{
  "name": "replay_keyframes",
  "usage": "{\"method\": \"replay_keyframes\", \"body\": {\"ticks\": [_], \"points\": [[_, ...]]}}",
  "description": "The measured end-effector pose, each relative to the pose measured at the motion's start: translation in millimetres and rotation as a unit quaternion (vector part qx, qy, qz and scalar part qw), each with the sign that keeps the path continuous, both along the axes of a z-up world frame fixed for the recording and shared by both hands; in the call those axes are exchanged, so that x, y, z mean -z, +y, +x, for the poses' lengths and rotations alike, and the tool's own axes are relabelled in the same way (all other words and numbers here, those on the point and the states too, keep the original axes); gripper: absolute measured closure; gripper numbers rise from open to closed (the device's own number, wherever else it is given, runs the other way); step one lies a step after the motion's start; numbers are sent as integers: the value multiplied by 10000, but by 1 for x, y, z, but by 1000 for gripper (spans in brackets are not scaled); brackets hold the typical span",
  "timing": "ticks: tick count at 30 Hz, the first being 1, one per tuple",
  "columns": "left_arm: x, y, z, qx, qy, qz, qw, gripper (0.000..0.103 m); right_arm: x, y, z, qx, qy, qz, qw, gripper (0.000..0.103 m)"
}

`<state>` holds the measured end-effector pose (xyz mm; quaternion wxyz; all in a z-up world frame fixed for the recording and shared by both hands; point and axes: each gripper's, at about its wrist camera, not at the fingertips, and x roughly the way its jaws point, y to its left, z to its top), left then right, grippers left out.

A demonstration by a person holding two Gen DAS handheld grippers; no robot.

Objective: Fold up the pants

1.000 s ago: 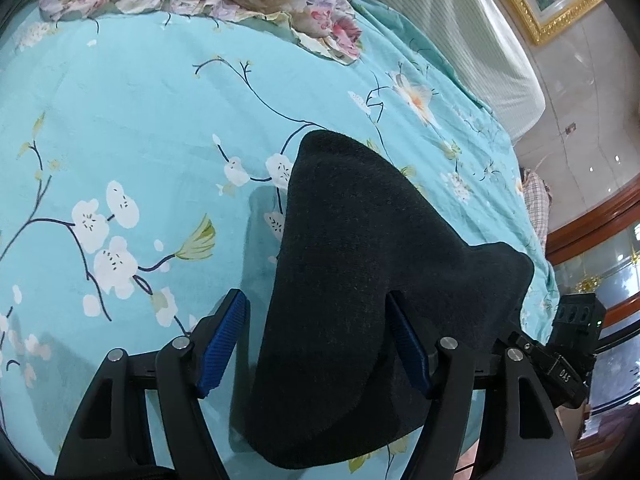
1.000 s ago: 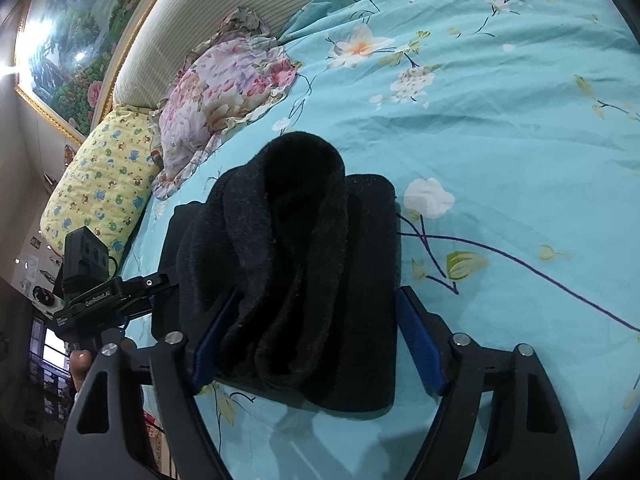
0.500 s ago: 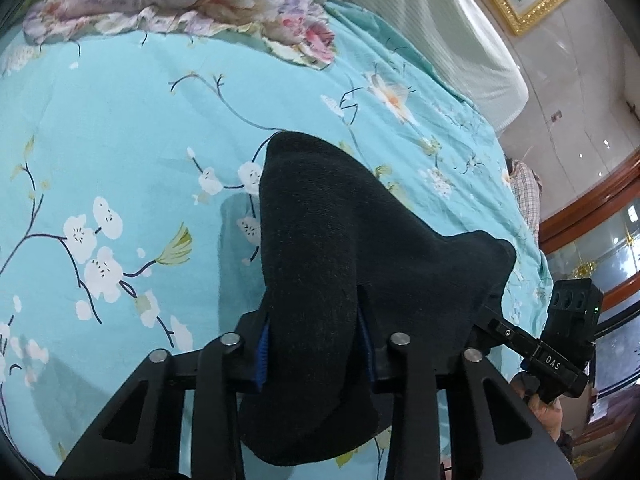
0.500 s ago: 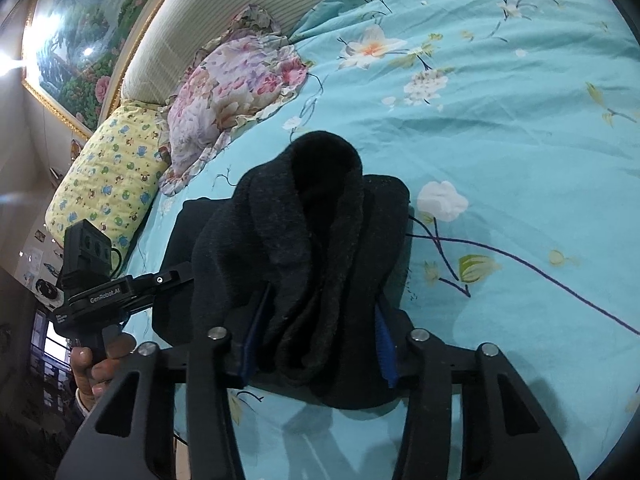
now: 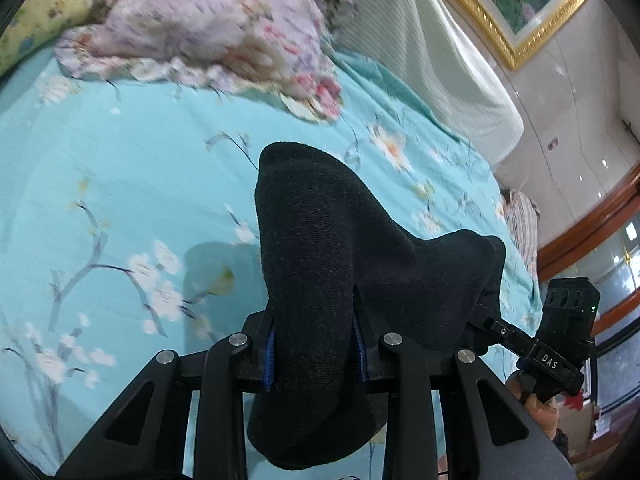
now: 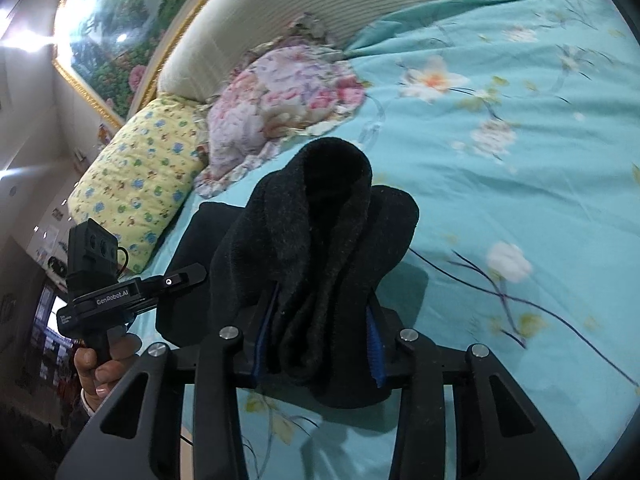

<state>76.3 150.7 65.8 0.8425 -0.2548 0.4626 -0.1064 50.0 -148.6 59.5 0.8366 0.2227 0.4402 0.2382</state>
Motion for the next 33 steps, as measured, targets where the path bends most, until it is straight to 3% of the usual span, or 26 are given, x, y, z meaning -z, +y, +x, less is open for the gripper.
{"method": "replay_keyframes", "body": {"ticks": [15, 33], "points": [[-21, 92, -16, -982, -162, 171, 9949, 74, -13, 88, 63, -917, -236, 193, 9953, 63], [1, 146, 8, -1550, 60, 313, 9874, 74, 4, 156, 124, -1442, -128, 45, 9895, 63]]}}
